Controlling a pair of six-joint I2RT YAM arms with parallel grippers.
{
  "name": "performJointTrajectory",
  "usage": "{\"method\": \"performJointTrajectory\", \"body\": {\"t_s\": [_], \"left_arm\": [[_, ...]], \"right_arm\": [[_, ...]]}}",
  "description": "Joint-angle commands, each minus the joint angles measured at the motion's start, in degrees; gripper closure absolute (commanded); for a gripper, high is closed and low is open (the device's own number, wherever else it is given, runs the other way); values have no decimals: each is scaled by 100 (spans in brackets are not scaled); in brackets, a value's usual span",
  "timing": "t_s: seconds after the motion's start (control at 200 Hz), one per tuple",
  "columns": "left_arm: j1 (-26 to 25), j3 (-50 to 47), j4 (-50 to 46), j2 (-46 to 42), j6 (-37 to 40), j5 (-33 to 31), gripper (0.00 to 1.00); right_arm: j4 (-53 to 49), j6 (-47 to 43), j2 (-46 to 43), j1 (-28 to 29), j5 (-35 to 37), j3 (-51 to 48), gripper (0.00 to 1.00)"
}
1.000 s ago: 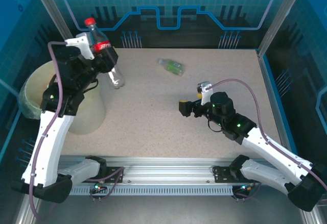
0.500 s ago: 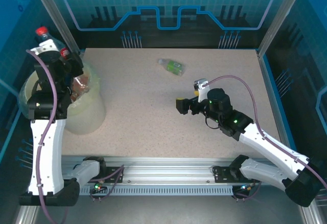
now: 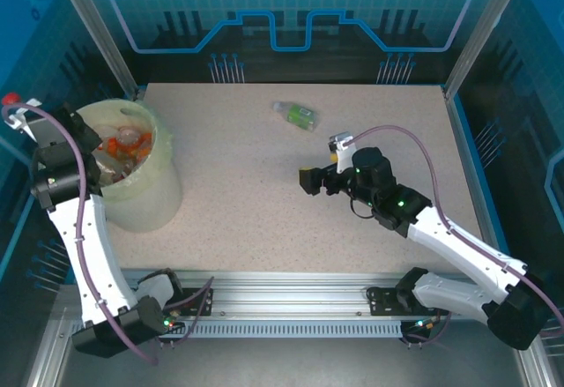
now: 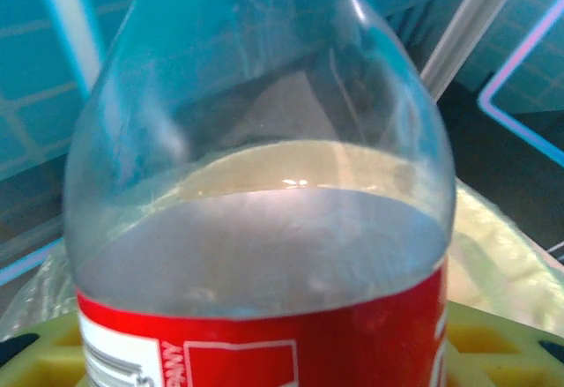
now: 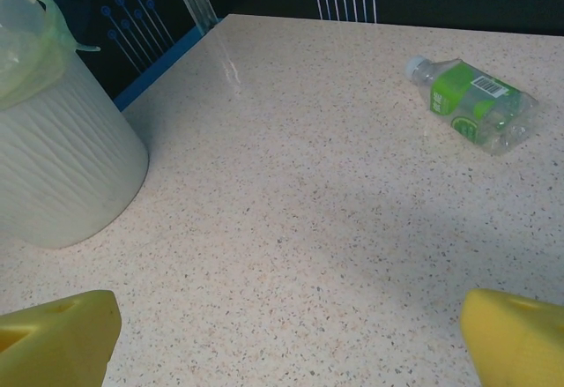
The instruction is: Put the plastic bottles in the bin
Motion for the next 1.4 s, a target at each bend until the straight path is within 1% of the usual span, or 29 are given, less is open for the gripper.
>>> {"method": "performJointTrajectory", "body": {"t_s": [0.0,0.095,0.115,0.17,0.235,0.345,0.38,0.48,0.575,0.77,0.92,1.136,1.266,1.326,1.396], "left_arm": [[255,-11,-138,157,-208,360,55],[291,116,-474,341,-276,527,54],[293,118,-521,353,-298,533,52],[291,72,-599,363,-407,528,45],[291,6,-602,384,-510,621,42],[278,115,-755,629,-592,1064,37],[251,193,-839,746,-587,1194,33],[54,384,-999,945,-468,1180,16],[-12,484,-1040,980,-429,1170,10],[-132,621,-1067,952,-412,1194,7],[-358,653,-1029,943,-368,1206,1],[-741,896,-992,841,-391,1194,1],[-1021,945,-786,628,-359,719,1],[-1066,935,-694,504,-422,765,1],[-1230,926,-583,368,-530,876,1]], "right_arm": [[-101,-127,154,66,-157,386,0],[-223,-128,237,66,-190,516,0],[-232,-126,246,70,-197,527,0],[-217,-86,259,70,-216,536,0],[-198,-44,255,76,-222,544,0],[-250,-32,235,89,-203,571,0],[-260,-42,225,96,-181,572,0],[-268,-37,207,95,-146,572,0],[-260,-48,211,101,-154,578,0],[-252,-83,249,110,-137,580,0],[-251,-58,286,110,-155,580,0],[-321,-64,225,122,-96,538,0],[-323,-40,139,121,-33,461,0],[-321,-23,86,129,1,410,0],[-321,-12,12,121,70,338,0]]}}
